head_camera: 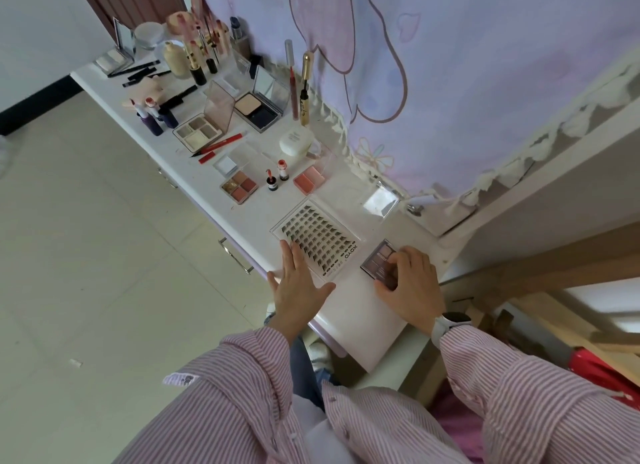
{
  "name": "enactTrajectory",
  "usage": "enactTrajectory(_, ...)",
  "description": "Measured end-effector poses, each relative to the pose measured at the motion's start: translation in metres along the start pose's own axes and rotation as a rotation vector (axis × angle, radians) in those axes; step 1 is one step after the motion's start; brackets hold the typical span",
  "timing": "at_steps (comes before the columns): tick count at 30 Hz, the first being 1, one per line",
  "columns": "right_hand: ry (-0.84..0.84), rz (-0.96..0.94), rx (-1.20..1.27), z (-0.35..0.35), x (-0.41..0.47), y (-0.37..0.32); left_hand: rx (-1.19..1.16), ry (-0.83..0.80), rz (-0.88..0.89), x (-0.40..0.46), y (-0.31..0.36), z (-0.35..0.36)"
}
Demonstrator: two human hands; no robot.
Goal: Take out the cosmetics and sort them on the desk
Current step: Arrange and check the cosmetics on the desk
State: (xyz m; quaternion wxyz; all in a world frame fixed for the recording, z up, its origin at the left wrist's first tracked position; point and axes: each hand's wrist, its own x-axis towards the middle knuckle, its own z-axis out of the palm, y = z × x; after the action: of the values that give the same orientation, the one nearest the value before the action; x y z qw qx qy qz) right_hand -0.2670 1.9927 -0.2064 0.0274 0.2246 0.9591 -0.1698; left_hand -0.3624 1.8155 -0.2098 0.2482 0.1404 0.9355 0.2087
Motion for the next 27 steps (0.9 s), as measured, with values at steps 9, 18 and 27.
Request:
enactTrajectory(9,0.064,-0.157,0.131,-0.015,0.0,-0.016,-0.004,-0.068,0.045,0.003,-0.001,-0.01)
enactTrajectory(18,0.065,-0.426,0.493,-0.094,0.048,-0.101,-1.055,-0.144,-0.019,-0.002,0.03,-0.15)
enactTrajectory(27,0.275,-0.707,0.574,-0.203,0.073,-0.179,-1.473,-0.339,0.43,-0.018,0.073,-0.253)
